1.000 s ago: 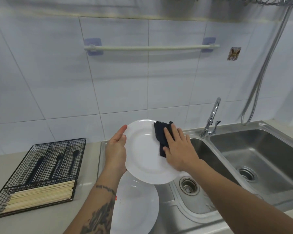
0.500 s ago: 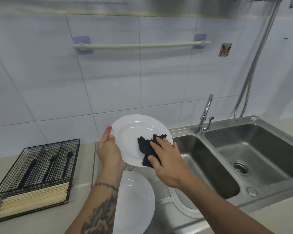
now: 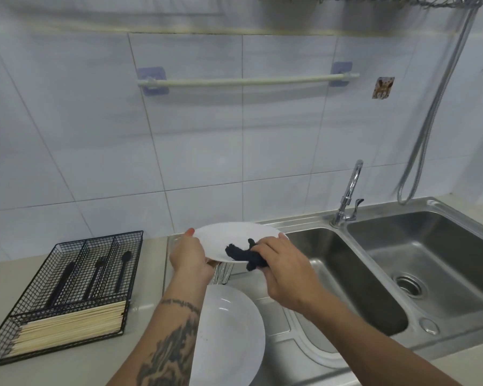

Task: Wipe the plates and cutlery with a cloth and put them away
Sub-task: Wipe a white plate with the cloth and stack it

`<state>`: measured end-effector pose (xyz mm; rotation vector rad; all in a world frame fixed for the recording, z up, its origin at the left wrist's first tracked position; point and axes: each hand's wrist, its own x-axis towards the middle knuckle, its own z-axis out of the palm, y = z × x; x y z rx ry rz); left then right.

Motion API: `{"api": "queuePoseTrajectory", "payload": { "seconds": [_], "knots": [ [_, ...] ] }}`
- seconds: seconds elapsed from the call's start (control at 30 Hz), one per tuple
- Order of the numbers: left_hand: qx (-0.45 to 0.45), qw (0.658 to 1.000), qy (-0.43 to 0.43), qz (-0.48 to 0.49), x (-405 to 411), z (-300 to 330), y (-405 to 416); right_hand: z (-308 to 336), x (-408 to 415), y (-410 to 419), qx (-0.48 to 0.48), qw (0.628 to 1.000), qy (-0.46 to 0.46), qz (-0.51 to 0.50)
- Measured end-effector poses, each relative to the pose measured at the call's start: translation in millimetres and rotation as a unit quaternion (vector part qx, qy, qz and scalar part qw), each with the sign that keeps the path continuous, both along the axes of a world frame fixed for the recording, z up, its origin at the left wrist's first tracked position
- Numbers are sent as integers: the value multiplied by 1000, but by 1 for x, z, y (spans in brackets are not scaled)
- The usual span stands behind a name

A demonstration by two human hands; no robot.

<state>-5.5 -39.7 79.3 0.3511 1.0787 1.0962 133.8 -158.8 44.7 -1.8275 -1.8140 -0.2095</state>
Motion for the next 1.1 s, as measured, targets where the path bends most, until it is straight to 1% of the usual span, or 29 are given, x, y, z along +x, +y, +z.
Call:
{"api": "queuePoseTrajectory", "payload": {
  "seconds": [0.07,0.1,0.13,0.17,0.2,0.23,0.27,0.3,0.33,0.37,0.43,0.5,0.57,0.6,0.7,0.77,0.8,0.87,0.97,1.03,1.1],
  "knots": [
    [35,998,21,-55,-4,-8,-3,5,5,0,24,999,10,-19],
    [65,994,31,-87,-8,-12,-5,8,8,0,36,999,14,-25],
    [108,986,60,-116,-13,-17,-5,10,11,0,45,998,18,-29],
    [171,967,120,-145,-18,-24,-4,13,14,0,51,998,22,-32],
    [250,931,200,-173,-23,-30,-4,16,16,0,55,998,28,-34],
    [331,879,282,-194,-27,-35,-4,19,18,-1,58,997,37,-33],
    [401,824,347,-201,-29,-37,-3,22,19,-1,59,997,46,-29],
    [448,786,372,-206,-31,-37,-3,25,20,-1,59,996,56,-25],
    [477,767,373,-211,-31,-35,-3,26,21,0,57,996,66,-21],
    [493,757,371,-216,-30,-32,-2,27,22,0,57,995,77,-18],
    [498,749,370,-230,-28,-23,0,28,24,-1,65,993,99,-15],
    [504,733,389,-242,-28,-17,3,29,28,-1,74,990,117,-20],
    [504,737,377,-245,-25,-12,1,31,31,-1,85,985,142,-40],
    [502,750,358,-239,-22,-8,-2,31,31,0,94,982,154,-50],
    [477,802,288,-213,-9,-1,-10,26,25,1,113,977,161,-86],
    [455,823,271,-204,-2,2,-14,21,16,-1,119,976,151,-106],
    [447,829,269,-203,1,3,-15,20,11,-2,123,978,138,-100],
    [440,835,262,-200,7,6,-16,18,1,-3,121,985,103,-61],
    [405,867,226,-184,13,12,-19,19,-5,-4,99,994,50,-13],
    [378,884,220,-166,13,12,-18,20,-1,-5,95,994,43,-26],
    [355,897,219,-146,8,13,-16,19,6,-8,90,992,63,-64]
  ]
}}
